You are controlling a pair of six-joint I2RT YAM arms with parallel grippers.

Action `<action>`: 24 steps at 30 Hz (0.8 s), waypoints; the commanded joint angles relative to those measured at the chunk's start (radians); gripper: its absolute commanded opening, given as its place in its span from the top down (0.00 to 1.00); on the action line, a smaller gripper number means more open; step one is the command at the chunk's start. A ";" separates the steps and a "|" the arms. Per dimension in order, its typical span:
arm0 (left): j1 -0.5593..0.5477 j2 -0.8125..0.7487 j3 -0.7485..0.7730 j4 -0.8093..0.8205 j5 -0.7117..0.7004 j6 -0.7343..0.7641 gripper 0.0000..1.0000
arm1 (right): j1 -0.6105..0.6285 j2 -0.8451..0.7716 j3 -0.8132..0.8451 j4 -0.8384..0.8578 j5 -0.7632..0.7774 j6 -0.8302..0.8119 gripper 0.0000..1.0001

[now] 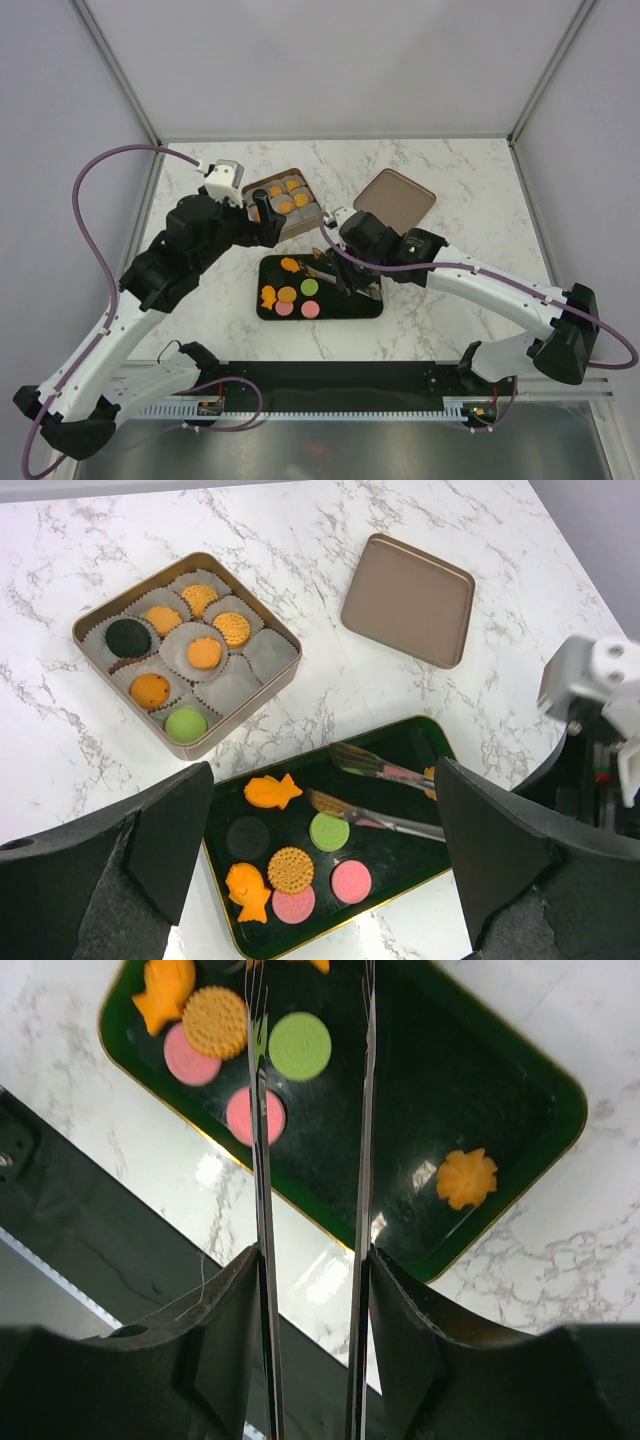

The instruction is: Pack the cookies

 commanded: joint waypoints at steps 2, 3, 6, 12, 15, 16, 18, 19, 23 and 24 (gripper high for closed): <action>0.005 0.008 0.017 0.051 0.017 0.001 0.00 | 0.031 -0.054 -0.060 -0.012 0.040 0.027 0.47; 0.005 0.009 0.019 0.048 0.018 -0.001 0.00 | 0.037 -0.053 -0.065 -0.014 0.039 0.027 0.46; 0.007 0.010 0.014 0.047 0.028 -0.011 0.00 | 0.057 -0.041 -0.079 -0.012 0.040 0.020 0.46; 0.007 0.003 -0.001 0.039 0.025 -0.022 0.00 | 0.099 -0.004 -0.087 0.012 0.046 0.027 0.43; 0.007 0.006 -0.007 0.039 0.025 -0.022 0.00 | 0.103 0.019 -0.087 0.015 0.056 0.027 0.43; 0.007 0.006 -0.009 0.037 0.023 -0.022 0.00 | 0.106 0.024 -0.087 0.020 0.057 0.025 0.43; 0.007 0.006 -0.010 0.036 0.023 -0.021 0.00 | 0.111 0.044 -0.085 0.023 0.066 0.025 0.42; 0.007 0.006 -0.010 0.036 0.021 -0.018 0.00 | 0.113 0.050 -0.085 0.023 0.074 0.024 0.43; 0.007 0.005 -0.012 0.037 0.020 -0.011 0.00 | 0.116 0.078 -0.085 0.031 0.088 0.024 0.43; 0.007 0.003 -0.013 0.036 0.020 -0.010 0.00 | 0.119 0.084 -0.085 0.032 0.085 0.025 0.43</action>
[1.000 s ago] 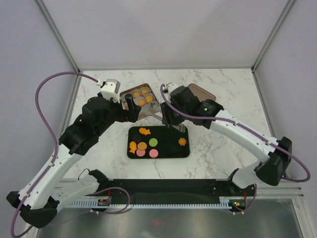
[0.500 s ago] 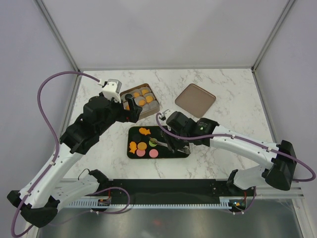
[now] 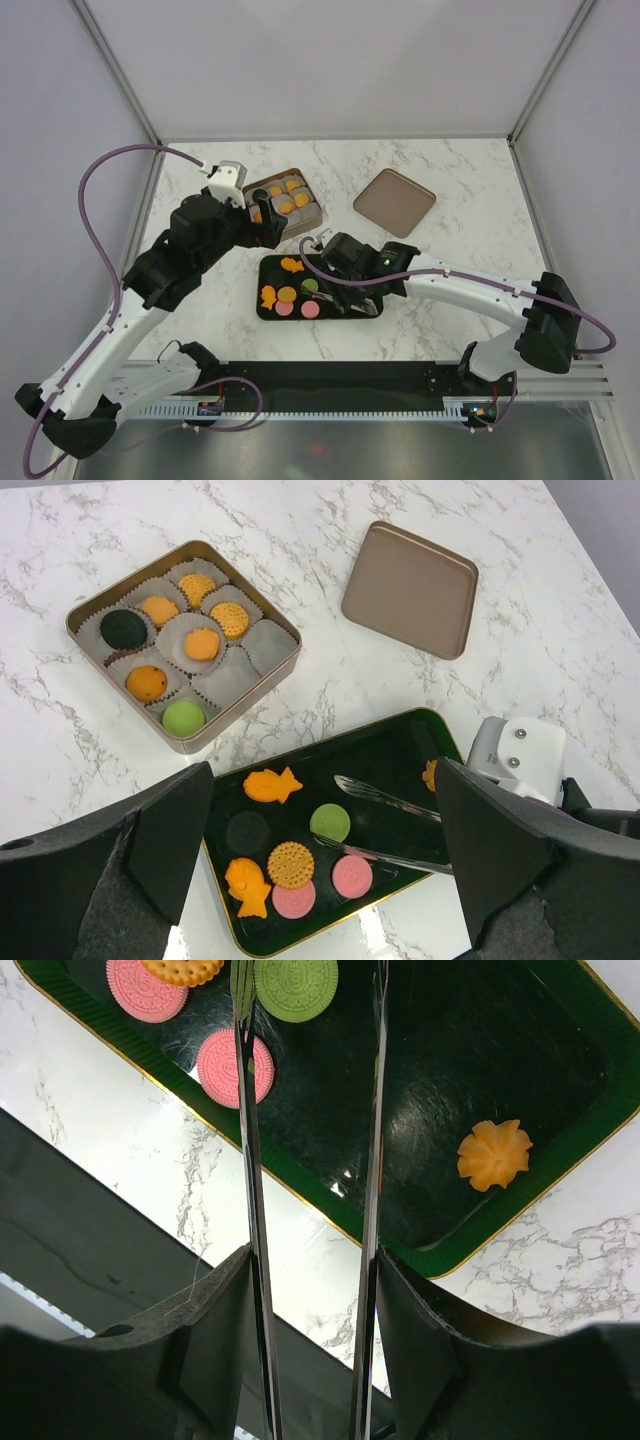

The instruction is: Pack the cookies

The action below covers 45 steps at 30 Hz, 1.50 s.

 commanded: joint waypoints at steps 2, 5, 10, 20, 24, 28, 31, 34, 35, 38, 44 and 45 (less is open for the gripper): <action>0.007 -0.006 -0.005 0.035 0.008 -0.007 0.00 | 0.018 0.013 0.009 0.038 0.026 0.017 0.43; 0.007 -0.011 -0.011 0.035 0.007 -0.006 0.00 | 0.027 0.026 0.016 0.036 0.031 0.017 0.44; 0.010 -0.017 -0.019 0.038 0.007 -0.004 0.00 | 0.035 0.038 0.024 0.036 0.040 0.021 0.46; 0.019 -0.023 -0.028 0.038 0.011 0.004 0.00 | 0.040 0.046 0.065 -0.008 0.072 0.006 0.63; 0.022 -0.028 -0.031 0.039 0.013 0.005 0.00 | 0.035 0.027 0.124 -0.040 0.112 -0.009 0.64; 0.027 -0.029 -0.033 0.041 0.016 0.005 0.00 | -0.015 0.026 0.205 -0.054 0.109 -0.042 0.64; 0.028 -0.031 -0.033 0.041 0.017 0.007 0.00 | -0.054 0.041 0.269 -0.053 0.092 -0.060 0.64; 0.030 -0.029 -0.033 0.042 0.019 0.005 0.00 | -0.124 0.079 0.347 -0.030 0.070 -0.080 0.64; 0.030 -0.028 -0.033 0.042 0.020 0.005 0.00 | -0.138 0.110 0.369 -0.013 0.059 -0.088 0.64; 0.034 -0.025 -0.034 0.047 0.027 0.005 0.00 | -0.181 0.188 0.453 0.027 0.036 -0.092 0.64; 0.044 -0.022 -0.037 0.053 0.039 0.007 0.00 | -0.221 0.372 0.604 0.069 0.014 -0.086 0.64; 0.045 -0.022 -0.040 0.053 0.040 0.007 0.00 | -0.223 0.392 0.631 0.069 0.008 -0.085 0.64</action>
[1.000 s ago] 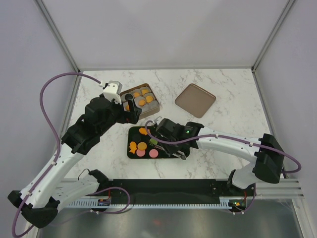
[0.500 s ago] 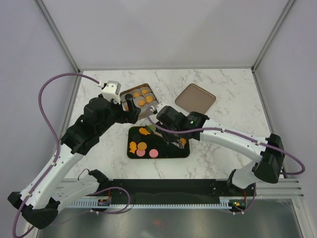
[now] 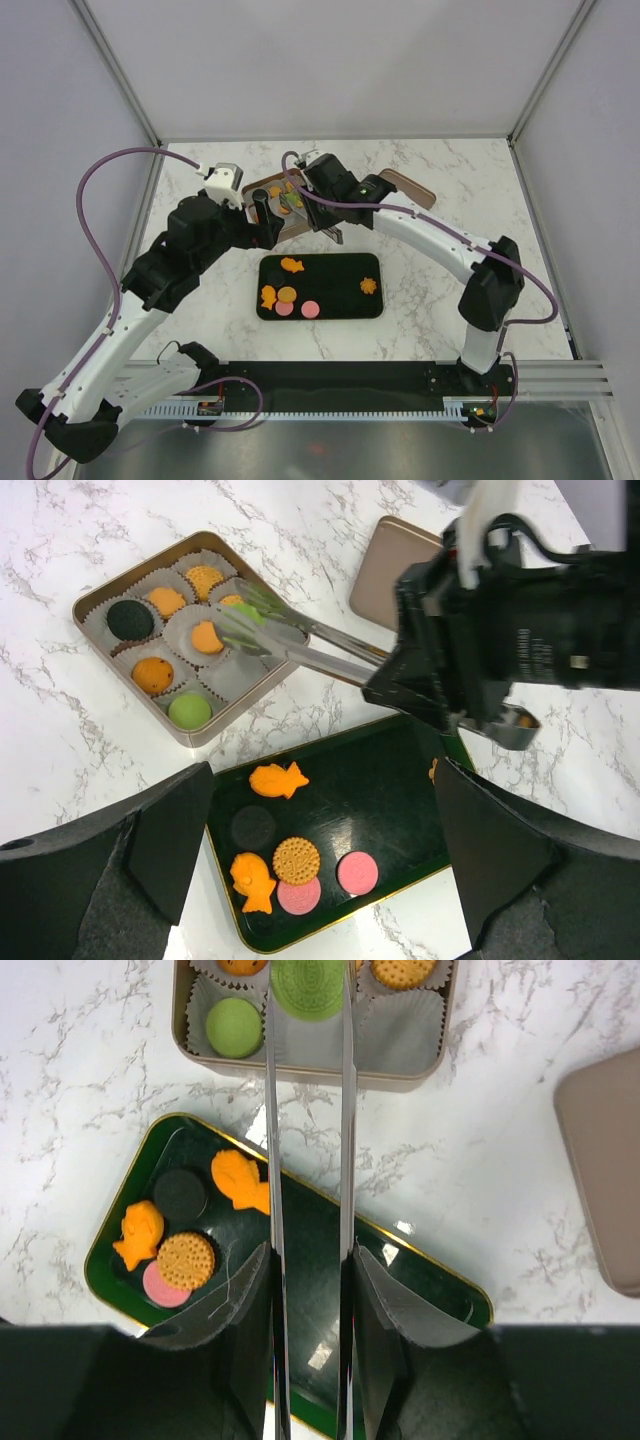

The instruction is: Pack the cookies

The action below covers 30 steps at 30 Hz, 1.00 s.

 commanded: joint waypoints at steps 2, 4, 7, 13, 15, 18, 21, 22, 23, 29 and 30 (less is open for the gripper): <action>0.011 -0.009 -0.018 0.054 0.015 0.008 0.00 | -0.009 0.093 0.092 0.045 -0.042 -0.008 0.64; 0.013 -0.014 -0.024 0.055 0.017 0.008 0.00 | -0.009 0.108 0.097 0.046 -0.044 -0.004 0.64; 0.017 -0.012 -0.033 0.060 0.026 0.007 0.00 | -0.011 0.114 0.089 0.048 -0.039 -0.001 0.64; 0.022 -0.015 -0.041 0.068 0.041 0.004 0.00 | -0.011 0.108 0.045 0.052 -0.053 0.002 0.64; 0.023 -0.015 -0.042 0.069 0.047 0.004 0.00 | -0.009 0.107 0.033 0.051 -0.056 0.007 0.64; 0.027 -0.014 -0.044 0.071 0.055 0.002 0.00 | -0.011 0.105 0.025 0.054 -0.054 0.007 0.64; 0.028 -0.014 -0.045 0.072 0.060 0.002 0.00 | -0.009 0.110 0.022 0.054 -0.060 0.009 0.64; 0.028 -0.015 -0.045 0.074 0.060 0.001 0.00 | -0.011 0.111 0.020 0.054 -0.060 0.007 0.64; 0.030 -0.017 -0.045 0.074 0.060 0.001 0.00 | -0.011 0.113 0.020 0.054 -0.062 0.007 0.64; 0.031 -0.015 -0.045 0.072 0.063 0.002 0.00 | -0.011 0.117 0.019 0.052 -0.062 0.006 0.64; 0.031 -0.014 -0.045 0.072 0.064 0.002 0.00 | -0.011 0.119 0.019 0.052 -0.062 0.004 0.64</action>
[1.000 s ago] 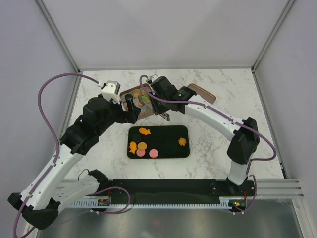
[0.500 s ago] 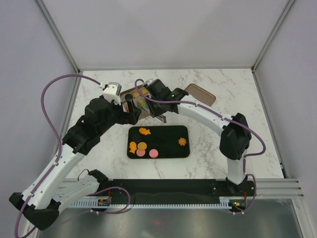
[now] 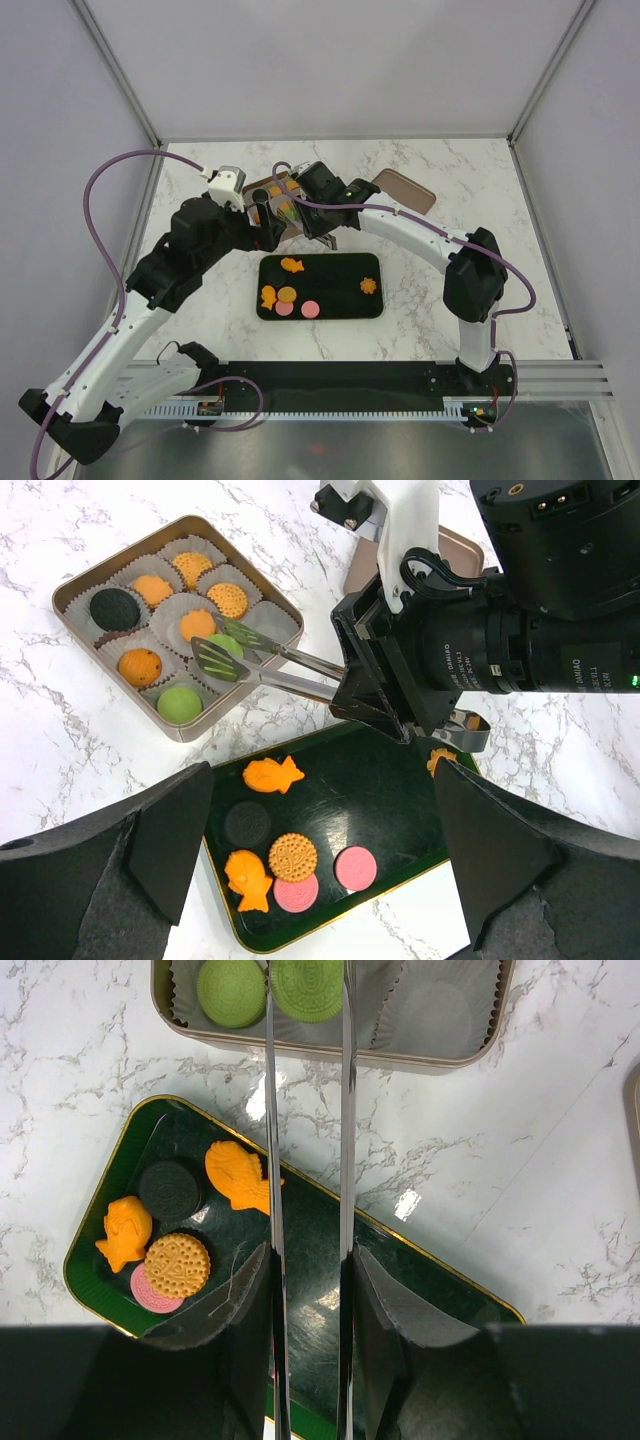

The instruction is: Pack the cookies

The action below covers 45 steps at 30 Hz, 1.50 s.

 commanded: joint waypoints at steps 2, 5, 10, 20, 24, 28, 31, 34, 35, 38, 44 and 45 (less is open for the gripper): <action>0.011 -0.012 0.001 0.044 0.014 0.002 0.00 | -0.003 -0.015 0.000 0.029 -0.006 0.003 0.63; 0.012 -0.014 0.000 0.044 0.014 0.004 0.00 | -0.003 -0.015 -0.005 0.027 -0.006 0.003 0.63; 0.014 -0.010 0.001 0.044 0.017 0.005 0.00 | -0.004 -0.021 -0.014 0.021 -0.004 0.001 0.62; 0.021 -0.007 -0.003 0.047 0.025 0.004 0.00 | -0.006 -0.030 -0.019 0.018 0.003 -0.002 0.60; 0.023 -0.009 -0.003 0.049 0.025 0.004 0.00 | -0.007 -0.032 -0.022 0.018 0.003 -0.003 0.59; 0.024 -0.006 -0.003 0.049 0.027 0.004 0.00 | -0.007 -0.036 -0.025 0.017 0.003 -0.003 0.58; 0.026 -0.006 -0.002 0.047 0.030 0.004 0.00 | -0.009 -0.038 -0.026 0.017 0.002 -0.003 0.56; 0.026 -0.007 -0.002 0.047 0.030 0.002 0.00 | -0.009 -0.038 -0.026 0.017 0.003 -0.003 0.55; 0.026 -0.007 -0.002 0.047 0.030 0.002 0.00 | -0.009 -0.039 -0.023 0.017 0.002 -0.005 0.55; 0.027 -0.007 -0.002 0.047 0.028 0.002 0.00 | -0.009 -0.041 -0.022 0.017 0.002 -0.003 0.55; 0.029 -0.007 -0.002 0.047 0.030 0.002 0.00 | -0.009 -0.044 -0.017 0.015 -0.001 -0.003 0.54; 0.029 -0.007 -0.002 0.049 0.030 0.002 0.00 | -0.009 -0.044 -0.017 0.014 0.000 -0.003 0.55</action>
